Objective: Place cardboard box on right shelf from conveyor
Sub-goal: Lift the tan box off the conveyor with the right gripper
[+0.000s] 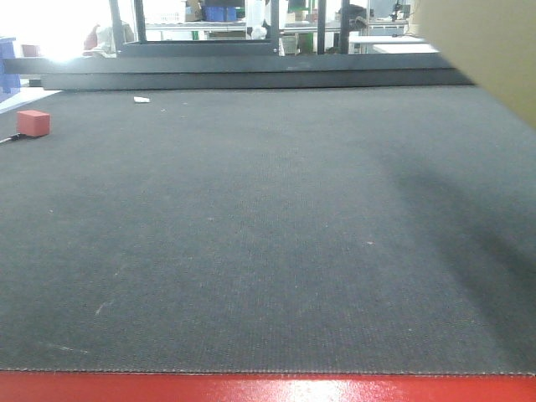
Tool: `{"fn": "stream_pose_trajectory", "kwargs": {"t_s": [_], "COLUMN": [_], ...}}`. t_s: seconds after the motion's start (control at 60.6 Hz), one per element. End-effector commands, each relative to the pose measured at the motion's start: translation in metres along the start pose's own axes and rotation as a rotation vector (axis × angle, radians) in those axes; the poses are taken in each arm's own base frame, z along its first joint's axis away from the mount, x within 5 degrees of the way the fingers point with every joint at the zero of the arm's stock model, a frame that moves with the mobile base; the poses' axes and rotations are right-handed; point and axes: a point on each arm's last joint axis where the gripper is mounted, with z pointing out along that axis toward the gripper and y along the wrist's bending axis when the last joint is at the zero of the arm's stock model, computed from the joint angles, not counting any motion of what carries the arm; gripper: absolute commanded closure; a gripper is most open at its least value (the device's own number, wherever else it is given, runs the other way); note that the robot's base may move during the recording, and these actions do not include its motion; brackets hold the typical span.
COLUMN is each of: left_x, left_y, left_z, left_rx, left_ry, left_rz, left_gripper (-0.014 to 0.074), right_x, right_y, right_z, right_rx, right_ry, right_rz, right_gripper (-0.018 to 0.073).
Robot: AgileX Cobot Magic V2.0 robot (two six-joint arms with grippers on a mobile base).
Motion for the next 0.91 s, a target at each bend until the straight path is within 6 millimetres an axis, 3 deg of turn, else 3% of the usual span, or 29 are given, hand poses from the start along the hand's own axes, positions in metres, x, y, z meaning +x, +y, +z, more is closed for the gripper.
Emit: {"fn": "stream_pose_trajectory", "kwargs": {"t_s": [0.0, 0.198, 0.446, 0.644, 0.892], "left_x": [-0.006, -0.006, -0.006, -0.006, -0.006], "left_y": [0.000, 0.000, 0.000, 0.000, 0.000], "left_z": [-0.001, -0.001, -0.001, -0.001, -0.001], "left_rx": [-0.005, -0.005, -0.005, -0.005, -0.005], "left_ry": [-0.091, -0.091, -0.091, -0.091, -0.091], "left_rz": [-0.006, -0.006, -0.006, -0.006, -0.006], "left_gripper": [0.0713, 0.0713, 0.0713, 0.0713, 0.0713], "right_x": [0.011, 0.054, 0.080, 0.089, 0.090], "right_y": [-0.011, -0.029, -0.044, -0.049, -0.049], "right_z": [-0.033, -0.078, -0.125, -0.140, -0.140], "right_rx": [-0.022, -0.043, -0.070, -0.079, -0.079], "right_ry": [-0.179, -0.294, -0.461, -0.515, -0.515], "right_rz": [-0.005, 0.024, 0.061, 0.074, 0.074], "right_gripper": [0.0386, 0.0386, 0.0386, 0.0386, 0.0386]}}
